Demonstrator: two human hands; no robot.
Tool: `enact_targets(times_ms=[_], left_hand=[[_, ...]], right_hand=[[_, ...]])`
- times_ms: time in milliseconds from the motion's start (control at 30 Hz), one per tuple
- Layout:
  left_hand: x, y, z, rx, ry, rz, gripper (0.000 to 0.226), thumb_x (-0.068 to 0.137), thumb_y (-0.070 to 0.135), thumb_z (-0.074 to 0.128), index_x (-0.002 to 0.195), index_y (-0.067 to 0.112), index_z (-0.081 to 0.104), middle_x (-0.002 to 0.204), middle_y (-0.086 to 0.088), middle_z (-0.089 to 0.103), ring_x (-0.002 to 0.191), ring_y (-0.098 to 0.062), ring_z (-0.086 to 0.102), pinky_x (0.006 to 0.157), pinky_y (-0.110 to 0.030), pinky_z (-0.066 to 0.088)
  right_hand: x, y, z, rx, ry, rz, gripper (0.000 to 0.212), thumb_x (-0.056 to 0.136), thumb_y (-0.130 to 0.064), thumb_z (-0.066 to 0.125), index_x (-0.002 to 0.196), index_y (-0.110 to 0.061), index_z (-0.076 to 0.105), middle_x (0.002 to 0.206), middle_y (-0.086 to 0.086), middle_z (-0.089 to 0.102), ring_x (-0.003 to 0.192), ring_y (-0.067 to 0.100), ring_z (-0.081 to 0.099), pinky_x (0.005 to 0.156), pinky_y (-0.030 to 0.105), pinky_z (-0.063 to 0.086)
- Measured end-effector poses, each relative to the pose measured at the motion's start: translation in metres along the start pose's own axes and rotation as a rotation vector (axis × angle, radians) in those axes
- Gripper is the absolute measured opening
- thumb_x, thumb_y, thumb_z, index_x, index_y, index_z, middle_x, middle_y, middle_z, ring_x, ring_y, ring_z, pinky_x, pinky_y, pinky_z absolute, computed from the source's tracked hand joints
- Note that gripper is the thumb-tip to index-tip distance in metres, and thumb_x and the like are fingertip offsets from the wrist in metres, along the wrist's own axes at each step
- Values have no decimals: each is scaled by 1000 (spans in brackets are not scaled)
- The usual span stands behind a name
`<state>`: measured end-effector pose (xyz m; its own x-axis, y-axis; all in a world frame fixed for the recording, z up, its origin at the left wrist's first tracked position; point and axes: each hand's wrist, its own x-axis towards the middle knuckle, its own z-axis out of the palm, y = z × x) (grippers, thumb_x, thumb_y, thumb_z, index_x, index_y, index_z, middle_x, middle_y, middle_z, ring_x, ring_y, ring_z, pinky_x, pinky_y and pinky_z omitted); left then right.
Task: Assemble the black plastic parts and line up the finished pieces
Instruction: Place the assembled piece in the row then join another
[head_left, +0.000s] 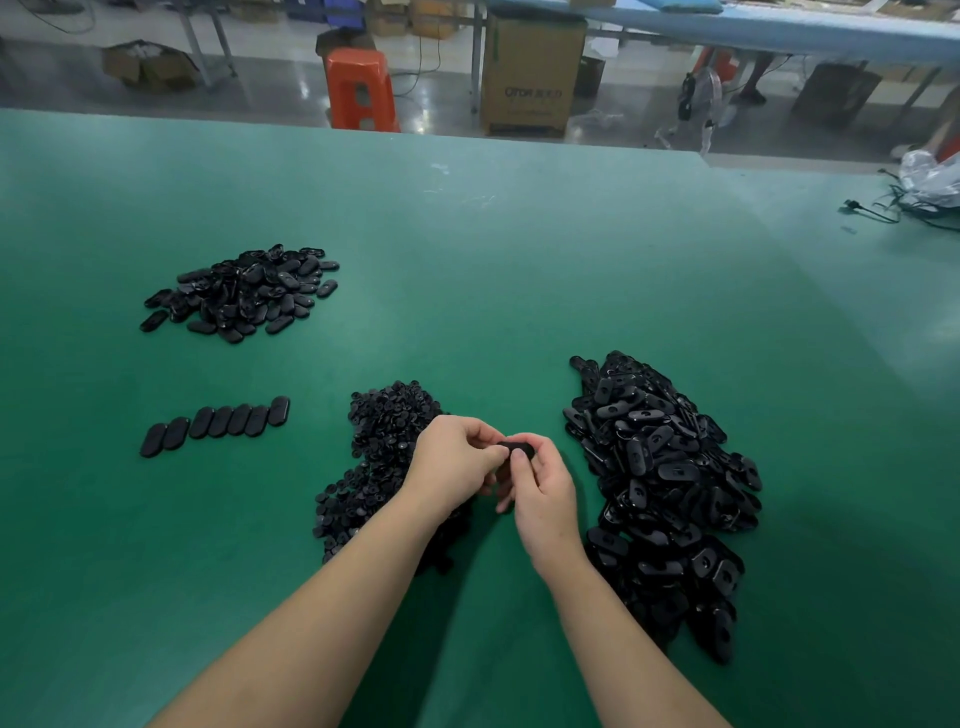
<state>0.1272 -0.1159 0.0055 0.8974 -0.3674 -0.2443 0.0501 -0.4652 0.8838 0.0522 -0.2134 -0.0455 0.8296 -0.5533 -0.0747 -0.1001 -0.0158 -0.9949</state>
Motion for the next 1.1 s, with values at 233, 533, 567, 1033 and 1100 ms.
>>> enact_targets(times_ms=[233, 533, 567, 1033, 1100], left_hand=[[-1, 1, 2, 34, 24, -25, 10, 80, 11, 73, 74, 18, 72, 60, 0, 72, 47, -13, 63, 56, -30, 60], [-4, 5, 8, 124, 60, -1, 7, 79, 22, 75, 76, 19, 69, 70, 5, 73, 70, -12, 70, 64, -22, 51], [-5, 6, 8, 122, 61, 7, 7, 80, 21, 75, 76, 19, 69, 70, 5, 73, 70, -12, 70, 65, -23, 52], [-10, 0, 5, 437, 32, 316, 17, 90, 15, 61, 105, 15, 68, 91, 1, 71, 87, -18, 65, 81, -34, 52], [-10, -1, 4, 549, 41, 413, 20, 93, 20, 59, 112, 17, 63, 97, -1, 68, 91, -21, 62, 82, -36, 51]], right_hand=[[1, 2, -1, -47, -14, -8, 22, 105, -10, 46, 99, -24, 62, 70, 6, 65, 50, 17, 53, 52, 33, 46], [-1, -1, -1, 2, -32, 15, 27, 100, -20, 47, 90, -39, 63, 81, 3, 69, 59, 13, 56, 50, 31, 46], [-1, -1, -2, 9, -30, 14, 29, 102, -18, 47, 90, -38, 63, 81, 2, 70, 60, 13, 56, 50, 29, 45], [3, 2, -2, -30, -27, 17, 29, 105, -15, 48, 91, -39, 58, 69, -9, 63, 50, 10, 50, 48, 28, 43], [2, 3, -1, 10, -23, 25, 25, 105, -16, 46, 97, -37, 57, 66, -9, 60, 51, 12, 49, 47, 28, 42]])
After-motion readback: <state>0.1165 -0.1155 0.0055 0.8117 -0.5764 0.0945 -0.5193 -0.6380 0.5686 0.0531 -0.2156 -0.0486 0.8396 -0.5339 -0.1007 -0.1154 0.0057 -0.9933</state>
